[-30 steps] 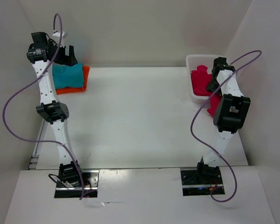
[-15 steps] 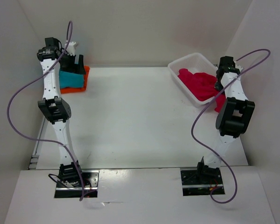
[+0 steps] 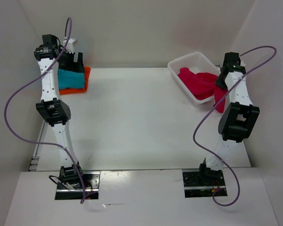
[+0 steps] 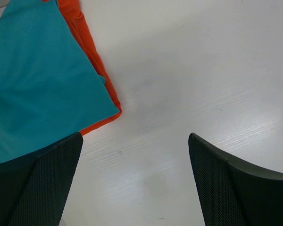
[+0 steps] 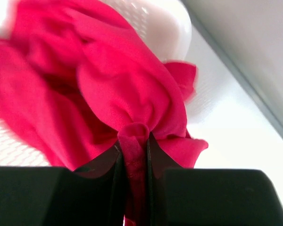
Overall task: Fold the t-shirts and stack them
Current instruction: Grab crumpled tshirt from bin with the right arm, then move the tshirt to the center of the board
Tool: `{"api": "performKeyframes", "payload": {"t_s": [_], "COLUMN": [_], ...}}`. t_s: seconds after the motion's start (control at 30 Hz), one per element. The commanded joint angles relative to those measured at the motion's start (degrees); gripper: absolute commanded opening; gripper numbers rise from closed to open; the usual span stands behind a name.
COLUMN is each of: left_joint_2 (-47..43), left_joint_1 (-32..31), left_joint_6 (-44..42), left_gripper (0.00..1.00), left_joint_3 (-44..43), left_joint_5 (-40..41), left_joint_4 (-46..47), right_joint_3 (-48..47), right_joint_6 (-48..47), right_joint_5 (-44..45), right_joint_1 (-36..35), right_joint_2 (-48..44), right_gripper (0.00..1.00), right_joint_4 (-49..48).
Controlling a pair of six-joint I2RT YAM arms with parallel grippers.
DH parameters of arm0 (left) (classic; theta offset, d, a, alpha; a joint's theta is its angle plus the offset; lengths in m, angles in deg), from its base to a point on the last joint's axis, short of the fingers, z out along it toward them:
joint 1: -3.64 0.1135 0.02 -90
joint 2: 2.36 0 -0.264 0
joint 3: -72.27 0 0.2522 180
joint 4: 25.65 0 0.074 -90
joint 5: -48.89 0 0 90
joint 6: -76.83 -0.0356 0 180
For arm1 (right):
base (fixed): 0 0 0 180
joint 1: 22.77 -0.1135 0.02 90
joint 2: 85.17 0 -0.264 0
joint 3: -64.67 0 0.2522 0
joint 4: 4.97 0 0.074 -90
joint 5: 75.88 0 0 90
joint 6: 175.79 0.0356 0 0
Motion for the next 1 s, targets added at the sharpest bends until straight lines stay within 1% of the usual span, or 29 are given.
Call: {"api": "performKeyframes", "payload": {"t_s": [0.0, 0.07, 0.1, 0.17, 0.3, 0.33, 0.4, 0.43, 0.47, 0.53, 0.6, 0.67, 0.7, 0.73, 0.77, 0.8, 0.83, 0.87, 0.9, 0.93, 0.97], "left_joint_2": [-3.06, -3.06, -3.06, -3.06, -4.11, -4.64, -5.25, -5.26, -5.26, -5.78, -5.78, -6.31, -6.31, -6.31, -6.83, -6.84, -6.84, -6.84, -6.84, -6.84, -6.84], "left_joint_1": [-0.23, -0.23, -0.23, -0.23, -0.23, -0.23, -0.23, -0.23, -0.23, -0.23, -0.23, 0.29, 0.3, 0.3, 0.91, 0.92, 0.92, 1.52, 1.53, 1.53, 1.53], "left_joint_6": [1.0, 1.0, 1.0, 1.0, 1.0, 1.0, 1.0, 1.0, 1.0, 1.0, 1.0, 1.0, 1.0, 1.0, 1.0, 1.0, 0.48, 0.48, 0.47, 0.47, 0.47], "left_gripper": [0.99, 0.99, 0.99, 0.99, 0.99, 0.99, 0.99, 0.99, 0.99, 0.99, 0.99, 0.99, 0.99, 0.99, 0.99, 0.99, 0.99, 0.99, 0.99, 0.99, 0.99], "left_joint_3": [0.51, 0.51, 0.51, 0.51, 0.51, 0.51, 0.51, 0.51, 0.51, 0.51, 0.51, 1.03, 1.03, 1.03, 1.56, 1.56, 1.56, 1.56, 1.56, 1.56, 2.08], "left_joint_5": [0.28, -0.25, -0.25, -0.25, -0.25, -0.25, -0.25, -0.25, 0.36, 0.89, 1.51, 2.03, 2.03, 2.03, 2.03, 2.03, 2.03, 2.03, 2.73, 3.35, 3.35], "left_joint_4": [0.98, 0.98, 0.98, 0.98, 0.98, 0.98, 0.98, 0.98, 0.98, 0.98, 0.98, 0.98, 0.98, 0.98, 0.98, 0.98, 0.98, 0.98, 0.98, 0.98, 0.98], "right_joint_3": [-7.2, -11.32, -12.74, -17.21, -25.48, -30.28, -34.97, -38.82, -40.34, -44.98, -46.15, -45.45, -43.62, -42.39, -41.42, -39.58, -38.6, -37.55, -35.28, -34.04, -32.81], "right_joint_6": [0.75, 0.14, -0.39, -0.4, -3.03, -3.56, -6.36, -7.85, -11.17, -13.22, -13.75, -13.76, -14.45, -15.07, -15.08, -15.6, -15.6, -14.91, -13.59, -12.71, -11.75], "right_joint_5": [2.18, 5.26, 8.41, 10.98, 15.03, 15.65, 14.61, 12.51, 11.62, 11.61, 11.61, 10.74, 9.34, 4.89, 4.15, 4.83, 6.49, 10.6, 11.69, 11.7, 10.65], "right_joint_1": [-2.76, -4.61, -5.66, -9.26, -19.1, -24.52, -30.34, -36.29, -39.31, -45.54, -46.37, -46.37, -46.37, -46.37, -46.37, -46.98, -46.98, -45.85, -44.45, -42.69, -38.33], "right_joint_2": [-8.53, -10.02, -10.03, -10.55, -11.95, -11.96, -11.26, -11.26, -10.56, -7.85, -5.03, -3.18, -2.56, -1.86, -1.85, -1.24, -0.72, 0.16, 0.17, 1.65, 2.27], "right_gripper": [0.0, 0.0, 0.0, 0.0, 0.0, 0.0, 0.0, 0.0, 0.0, 0.0, 0.06, 0.23, 0.38, 0.55, 0.82, 0.92, 0.99, 1.0, 1.0, 1.0, 1.0], "right_joint_4": [-0.2, 1.91, 2.53, 4.19, 4.21, 4.21, 4.21, 3.16, 2.28, 1.48, 1.48, 2.79, 3.32, 3.33, 3.85, 3.85, 5.16, 5.69, 6.4, 7.79, 8.59]}}
